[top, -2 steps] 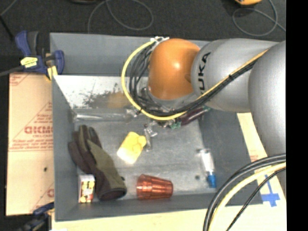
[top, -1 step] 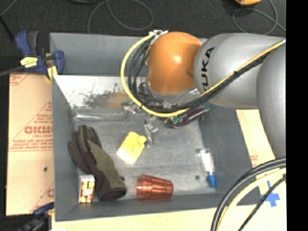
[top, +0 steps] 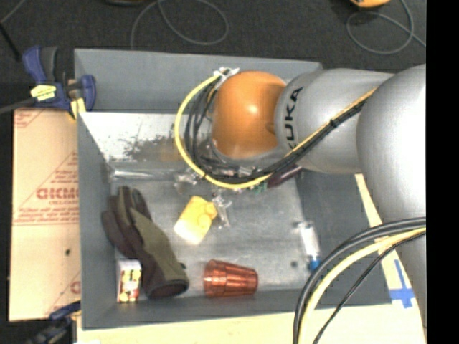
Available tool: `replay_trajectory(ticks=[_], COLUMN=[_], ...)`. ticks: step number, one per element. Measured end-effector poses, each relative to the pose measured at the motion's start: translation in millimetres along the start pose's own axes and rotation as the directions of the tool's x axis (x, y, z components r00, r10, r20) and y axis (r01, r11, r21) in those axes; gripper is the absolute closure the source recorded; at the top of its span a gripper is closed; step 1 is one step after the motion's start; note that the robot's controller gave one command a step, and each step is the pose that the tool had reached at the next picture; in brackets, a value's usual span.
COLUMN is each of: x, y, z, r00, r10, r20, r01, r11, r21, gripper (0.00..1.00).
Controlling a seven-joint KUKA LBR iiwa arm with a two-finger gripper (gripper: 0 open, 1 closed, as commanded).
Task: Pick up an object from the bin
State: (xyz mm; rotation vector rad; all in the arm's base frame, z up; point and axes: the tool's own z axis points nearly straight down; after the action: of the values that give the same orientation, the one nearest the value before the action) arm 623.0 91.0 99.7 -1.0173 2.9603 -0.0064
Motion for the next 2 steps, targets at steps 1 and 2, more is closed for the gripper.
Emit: replay_trajectory(ticks=[1, 2], x=[4.6, 4.6], y=[9.6, 9.6], z=[28.2, 28.2], r00=[0.991, 0.992], r10=[-0.130, -0.130], r20=[0.004, 0.004], r01=[0.130, 0.130], r11=[0.991, 0.992], r21=[-0.001, -0.001], gripper=[1.00, 1.00])
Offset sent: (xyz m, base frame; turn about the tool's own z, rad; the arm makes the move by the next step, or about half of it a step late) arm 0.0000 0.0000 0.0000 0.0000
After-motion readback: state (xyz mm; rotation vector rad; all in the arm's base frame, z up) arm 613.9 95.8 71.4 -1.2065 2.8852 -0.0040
